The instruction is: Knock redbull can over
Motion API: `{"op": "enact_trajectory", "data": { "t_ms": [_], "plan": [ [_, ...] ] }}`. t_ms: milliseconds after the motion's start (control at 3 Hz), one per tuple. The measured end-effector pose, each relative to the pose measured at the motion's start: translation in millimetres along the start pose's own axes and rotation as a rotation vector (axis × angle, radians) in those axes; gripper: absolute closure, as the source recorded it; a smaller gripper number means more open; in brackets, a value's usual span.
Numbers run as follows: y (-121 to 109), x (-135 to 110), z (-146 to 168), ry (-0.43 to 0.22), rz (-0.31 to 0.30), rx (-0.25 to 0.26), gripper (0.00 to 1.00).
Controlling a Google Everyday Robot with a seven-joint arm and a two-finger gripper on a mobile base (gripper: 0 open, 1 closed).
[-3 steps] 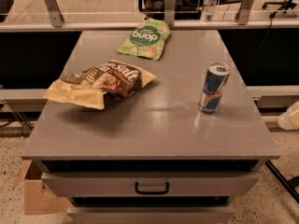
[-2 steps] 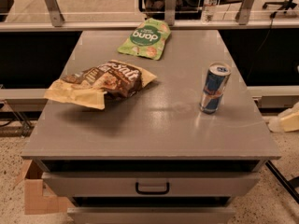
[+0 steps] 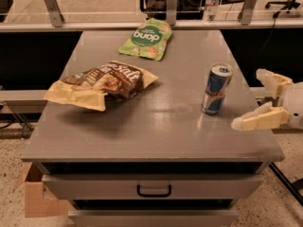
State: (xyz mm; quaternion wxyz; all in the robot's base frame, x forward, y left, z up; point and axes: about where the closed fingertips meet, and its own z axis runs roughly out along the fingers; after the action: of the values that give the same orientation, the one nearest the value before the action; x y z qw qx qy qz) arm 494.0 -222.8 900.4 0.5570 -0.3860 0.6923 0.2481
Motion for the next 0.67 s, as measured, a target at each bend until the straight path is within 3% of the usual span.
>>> {"op": "enact_trajectory", "data": {
  "t_ms": [333, 667],
  "plan": [
    [-3.8, -0.3, 32.5, -0.068, -0.001, 0.006, 0.06],
    [-7.7, -1.1, 54.3, -0.093, 0.000, 0.009, 0.21]
  ]
}}
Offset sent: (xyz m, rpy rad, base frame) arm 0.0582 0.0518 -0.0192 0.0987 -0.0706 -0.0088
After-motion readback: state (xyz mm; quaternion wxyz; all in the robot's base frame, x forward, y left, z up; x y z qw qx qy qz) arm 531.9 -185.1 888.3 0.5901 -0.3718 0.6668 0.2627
